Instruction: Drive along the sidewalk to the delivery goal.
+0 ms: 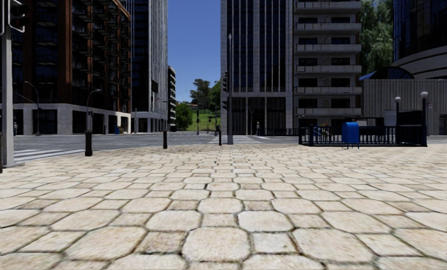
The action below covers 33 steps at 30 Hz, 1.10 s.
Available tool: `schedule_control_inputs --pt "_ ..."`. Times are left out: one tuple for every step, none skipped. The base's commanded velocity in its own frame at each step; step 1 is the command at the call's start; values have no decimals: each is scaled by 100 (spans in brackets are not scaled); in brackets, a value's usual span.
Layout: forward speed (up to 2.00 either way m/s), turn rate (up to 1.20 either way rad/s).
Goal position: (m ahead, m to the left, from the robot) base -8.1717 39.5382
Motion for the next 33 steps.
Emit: schedule_control_inputs --pt "160 25" --pt "160 26" --pt "160 26" --pt "160 27" --pt "160 32" --pt "160 34" --pt "160 34" --pt "160 35" --pt "160 35" --pt "160 35" --pt "160 35" --pt "160 35" --pt "160 36" --pt "160 36" --pt "160 37" --pt "160 38" --pt "160 38" --pt "160 38" --pt "161 38" --pt "161 38" --pt "167 39" --pt "167 39" --pt "176 39" --pt "180 39" --pt "181 39" --pt "181 39" --pt "182 39" --pt "182 39" --pt "183 39" --pt "183 39" --pt "183 40" --pt "183 41" --pt "183 41"
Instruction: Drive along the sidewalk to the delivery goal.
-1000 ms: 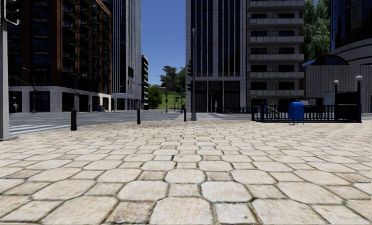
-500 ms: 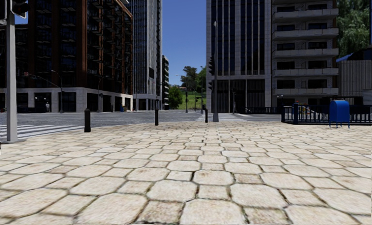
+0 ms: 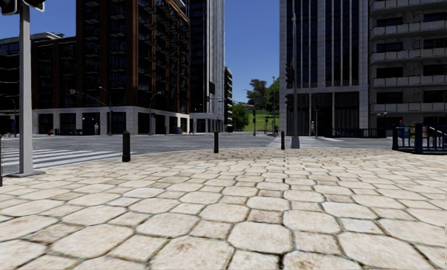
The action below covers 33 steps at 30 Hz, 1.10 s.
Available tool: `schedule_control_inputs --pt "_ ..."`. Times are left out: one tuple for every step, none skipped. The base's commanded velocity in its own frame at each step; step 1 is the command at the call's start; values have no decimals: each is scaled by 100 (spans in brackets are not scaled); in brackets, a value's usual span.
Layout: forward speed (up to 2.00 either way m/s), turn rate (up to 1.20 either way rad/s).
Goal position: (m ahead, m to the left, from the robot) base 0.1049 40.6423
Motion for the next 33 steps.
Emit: schedule_control_inputs --pt "183 43" --pt "183 46" --pt "183 49" --pt "183 49" --pt "183 52" --pt "183 53" --pt "183 53" --pt "183 53" --pt "183 53" --pt "183 53" --pt "183 54" --pt "183 54" --pt "183 55" --pt "183 56" --pt "183 56" --pt "183 56" --pt "183 56" --pt "183 56" --pt "183 56" --pt "183 56" --pt "183 56" --pt "183 56" --pt "183 56" --pt "183 56" --pt "183 56" --pt "183 56" --pt "183 56" --pt "183 56" --pt "183 56" --pt "183 56" --pt "183 56" --pt "183 56" --pt "183 56"
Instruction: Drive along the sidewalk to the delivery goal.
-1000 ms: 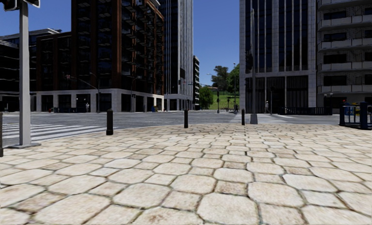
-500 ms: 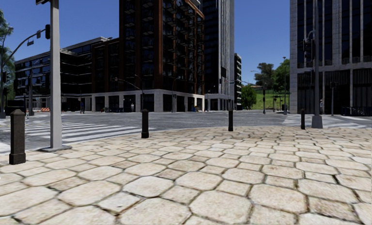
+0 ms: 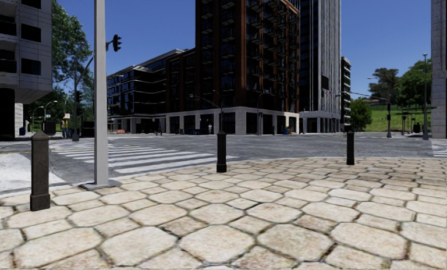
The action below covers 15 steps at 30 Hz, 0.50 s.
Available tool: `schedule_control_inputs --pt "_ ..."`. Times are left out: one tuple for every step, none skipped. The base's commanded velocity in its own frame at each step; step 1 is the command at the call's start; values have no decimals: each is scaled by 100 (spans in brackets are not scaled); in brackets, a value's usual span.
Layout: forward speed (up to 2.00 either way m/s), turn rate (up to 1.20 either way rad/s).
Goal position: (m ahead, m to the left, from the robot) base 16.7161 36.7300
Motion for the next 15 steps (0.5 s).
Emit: schedule_control_inputs --pt "183 56" --pt "183 56" --pt "183 56" --pt "183 56" --pt "183 56" --pt "183 55" --pt "183 45" --pt "185 30" --pt "185 30" --pt "186 0" --pt "186 0" --pt "186 0" --pt "186 0" --pt "187 0" --pt "187 0"
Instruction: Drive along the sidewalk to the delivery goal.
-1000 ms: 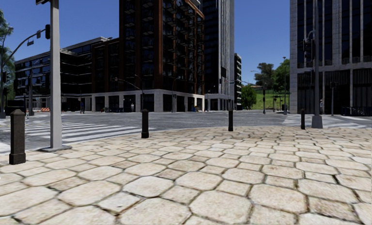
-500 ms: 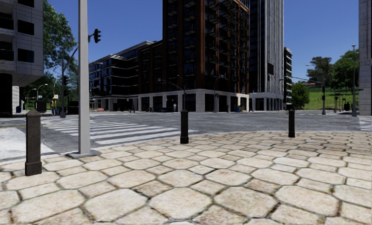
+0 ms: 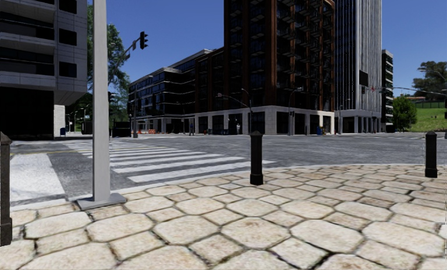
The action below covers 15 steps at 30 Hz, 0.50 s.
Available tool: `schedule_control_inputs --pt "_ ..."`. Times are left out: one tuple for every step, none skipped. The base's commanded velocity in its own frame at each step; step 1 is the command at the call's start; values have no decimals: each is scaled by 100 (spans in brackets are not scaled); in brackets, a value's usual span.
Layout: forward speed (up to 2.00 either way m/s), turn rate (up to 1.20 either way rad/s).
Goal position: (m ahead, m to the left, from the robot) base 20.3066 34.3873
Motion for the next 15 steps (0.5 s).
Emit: schedule_control_inputs --pt "187 0" --pt "188 0" --pt "188 0" --pt "188 6" --pt "188 6" --pt "188 10" --pt "188 15" --pt "188 18" --pt "188 18" --pt "188 21" --pt "188 23" --pt "188 23" --pt "188 23" --pt "188 24" --pt "188 25"
